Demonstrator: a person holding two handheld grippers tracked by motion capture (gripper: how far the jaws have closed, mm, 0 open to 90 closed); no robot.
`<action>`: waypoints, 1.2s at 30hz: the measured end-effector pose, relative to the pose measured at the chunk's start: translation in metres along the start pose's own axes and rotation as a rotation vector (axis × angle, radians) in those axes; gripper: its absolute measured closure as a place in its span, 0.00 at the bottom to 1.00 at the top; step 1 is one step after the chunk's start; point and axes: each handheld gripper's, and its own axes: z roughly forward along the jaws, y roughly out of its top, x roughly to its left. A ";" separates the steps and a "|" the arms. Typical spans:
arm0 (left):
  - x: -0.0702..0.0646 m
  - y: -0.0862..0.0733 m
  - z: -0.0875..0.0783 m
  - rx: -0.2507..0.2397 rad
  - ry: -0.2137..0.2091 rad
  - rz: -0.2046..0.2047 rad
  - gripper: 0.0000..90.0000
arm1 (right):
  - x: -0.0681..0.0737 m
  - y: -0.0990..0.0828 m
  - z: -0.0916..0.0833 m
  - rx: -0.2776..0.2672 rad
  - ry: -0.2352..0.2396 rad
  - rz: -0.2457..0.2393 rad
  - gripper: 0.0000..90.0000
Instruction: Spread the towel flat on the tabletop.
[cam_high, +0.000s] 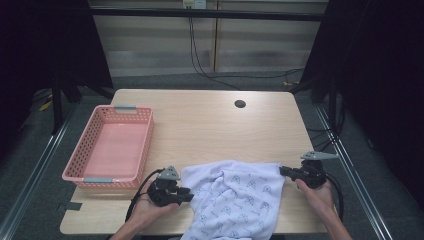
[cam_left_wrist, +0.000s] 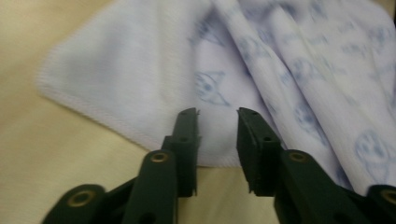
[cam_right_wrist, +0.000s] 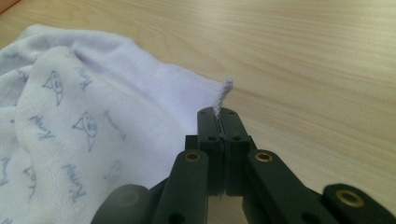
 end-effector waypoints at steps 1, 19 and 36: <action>0.008 0.006 0.000 -0.044 0.010 -0.037 0.71 | 0.000 -0.001 0.000 0.006 0.000 -0.001 1.00; 0.047 0.019 0.012 -0.074 0.159 -0.158 0.50 | -0.004 0.000 0.004 -0.006 0.036 0.003 0.99; 0.031 0.039 -0.015 -0.201 0.045 -0.078 0.97 | -0.001 0.016 -0.015 -0.114 0.100 0.015 1.00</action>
